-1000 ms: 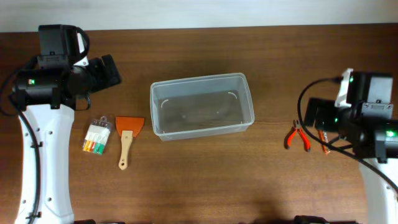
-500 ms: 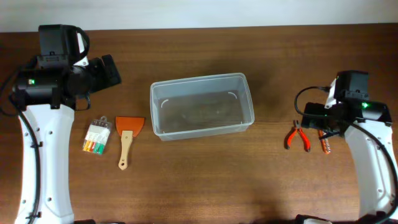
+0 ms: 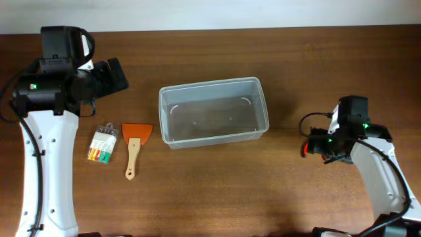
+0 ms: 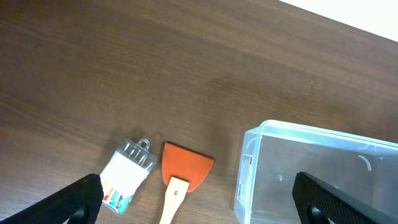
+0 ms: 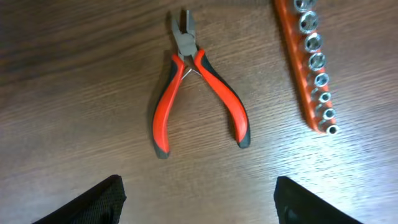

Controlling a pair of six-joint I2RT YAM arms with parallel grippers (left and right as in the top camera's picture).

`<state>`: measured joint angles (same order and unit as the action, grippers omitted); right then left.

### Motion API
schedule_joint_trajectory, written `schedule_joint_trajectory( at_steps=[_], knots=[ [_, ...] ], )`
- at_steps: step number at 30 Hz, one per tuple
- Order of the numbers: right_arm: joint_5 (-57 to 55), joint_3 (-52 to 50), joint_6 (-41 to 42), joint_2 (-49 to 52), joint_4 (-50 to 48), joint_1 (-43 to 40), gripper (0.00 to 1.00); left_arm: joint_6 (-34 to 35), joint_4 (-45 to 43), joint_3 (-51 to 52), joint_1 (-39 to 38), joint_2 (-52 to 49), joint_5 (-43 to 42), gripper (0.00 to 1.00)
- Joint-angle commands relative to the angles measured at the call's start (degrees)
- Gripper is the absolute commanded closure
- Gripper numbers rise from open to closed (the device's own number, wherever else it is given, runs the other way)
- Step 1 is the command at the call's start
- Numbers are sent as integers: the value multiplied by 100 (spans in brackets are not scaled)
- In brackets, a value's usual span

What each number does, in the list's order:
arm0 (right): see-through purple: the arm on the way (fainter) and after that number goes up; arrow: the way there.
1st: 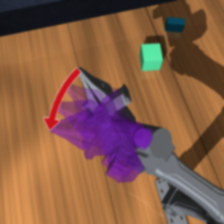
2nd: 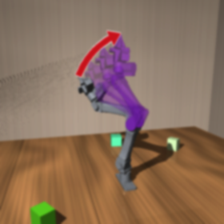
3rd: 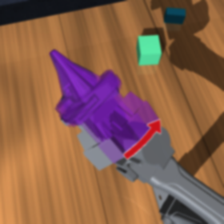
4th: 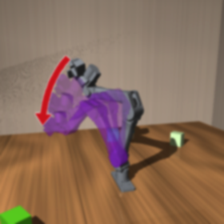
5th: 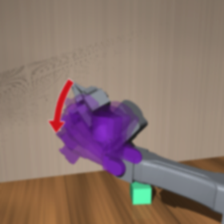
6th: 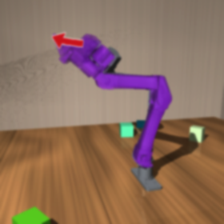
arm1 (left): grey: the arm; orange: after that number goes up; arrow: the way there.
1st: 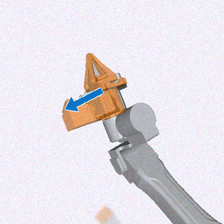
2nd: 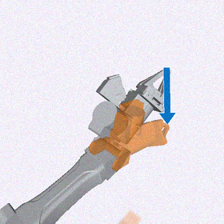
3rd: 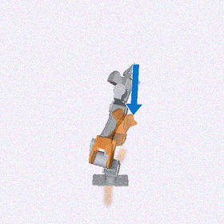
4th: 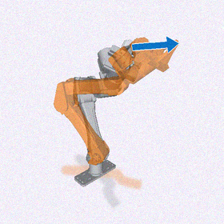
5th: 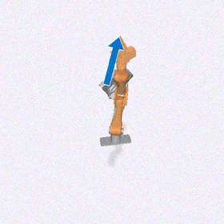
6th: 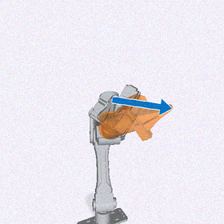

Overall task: Pack container
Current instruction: 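Lower the right gripper and grasp the red-handled pliers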

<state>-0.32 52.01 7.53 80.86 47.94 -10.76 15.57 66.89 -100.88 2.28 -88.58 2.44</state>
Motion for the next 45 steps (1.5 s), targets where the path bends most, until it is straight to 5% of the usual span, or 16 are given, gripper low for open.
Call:
schedule_joint_trajectory(
  at_steps=[1, 18, 45],
  knots=[
    [57, -203, 354, 20, -164, 37, 23, -48, 11, -26, 17, 0, 59, 1],
    [-42, -422, 1054, 472, -1099, 844, 27, -48, 11, -26, 17, 0, 59, 1],
    [-299, -422, 1552, 1272, -1274, 767, 27, -48, 11, -26, 17, 0, 59, 1]
  ],
)
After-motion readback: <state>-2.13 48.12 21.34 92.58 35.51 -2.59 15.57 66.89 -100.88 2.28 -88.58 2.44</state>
